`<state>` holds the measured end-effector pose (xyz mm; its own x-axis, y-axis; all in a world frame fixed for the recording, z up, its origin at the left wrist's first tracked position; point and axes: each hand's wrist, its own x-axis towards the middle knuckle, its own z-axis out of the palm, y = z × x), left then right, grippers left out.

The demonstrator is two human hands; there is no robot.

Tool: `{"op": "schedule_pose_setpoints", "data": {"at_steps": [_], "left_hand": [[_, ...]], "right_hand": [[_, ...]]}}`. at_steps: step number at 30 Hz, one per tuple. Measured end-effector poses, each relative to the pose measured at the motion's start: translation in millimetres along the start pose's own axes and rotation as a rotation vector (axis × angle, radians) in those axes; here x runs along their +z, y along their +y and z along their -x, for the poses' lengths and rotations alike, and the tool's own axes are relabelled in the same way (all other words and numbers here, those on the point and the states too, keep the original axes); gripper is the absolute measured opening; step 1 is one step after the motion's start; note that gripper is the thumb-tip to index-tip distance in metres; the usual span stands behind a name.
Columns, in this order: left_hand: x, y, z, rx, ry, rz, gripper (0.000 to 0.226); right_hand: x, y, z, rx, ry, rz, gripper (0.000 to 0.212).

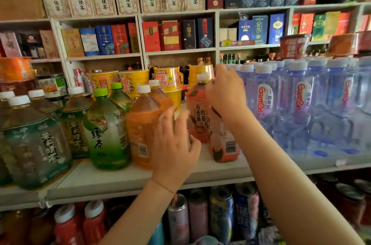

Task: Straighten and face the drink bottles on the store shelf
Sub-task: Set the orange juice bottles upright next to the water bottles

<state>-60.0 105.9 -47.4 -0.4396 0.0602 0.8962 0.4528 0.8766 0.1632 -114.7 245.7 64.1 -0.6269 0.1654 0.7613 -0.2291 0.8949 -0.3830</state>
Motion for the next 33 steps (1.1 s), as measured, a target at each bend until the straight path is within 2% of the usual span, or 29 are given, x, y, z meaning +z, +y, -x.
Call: {"op": "schedule_pose_setpoints", "data": {"at_steps": [3,6,12,16,19,22,26,30,33], "left_hand": [[2.2,2.3,3.6,-0.064,-0.047,0.103,0.051],[2.3,-1.6,9.0,-0.108,-0.104,0.205,0.058],[-4.4,-2.4,5.0,-0.259,-0.253,0.587,0.078],[-2.0,-5.2,4.1,-0.285,-0.312,0.762,0.076],[2.3,-6.8,4.6,-0.274,-0.360,0.770,0.082],[5.4,-7.0,6.0,-0.255,-0.367,0.740,0.090],[3.2,-8.1,7.4,-0.242,-0.370,0.702,0.089],[2.3,-4.7,6.8,-0.238,-0.325,0.637,0.089],[1.6,1.3,6.5,-0.191,-0.222,0.492,0.095]], "right_hand": [[-4.7,6.3,-1.2,0.055,0.004,-0.111,0.023],[-8.3,10.6,4.9,0.058,-0.039,-0.325,0.023],[-20.1,-1.4,10.1,-0.022,-0.297,-0.686,0.014],[-22.2,-14.1,11.9,-0.092,-0.465,-0.810,0.013],[-16.5,-11.8,13.7,-0.025,-0.377,-0.722,0.012],[-12.5,-8.7,15.1,0.095,-0.331,-0.569,0.030],[-12.6,-16.4,22.0,0.048,-0.195,-0.358,0.048],[-9.3,-14.1,30.3,0.063,-0.097,-0.458,0.037],[-5.9,-10.9,29.4,0.079,-0.099,-0.537,0.045]]}}
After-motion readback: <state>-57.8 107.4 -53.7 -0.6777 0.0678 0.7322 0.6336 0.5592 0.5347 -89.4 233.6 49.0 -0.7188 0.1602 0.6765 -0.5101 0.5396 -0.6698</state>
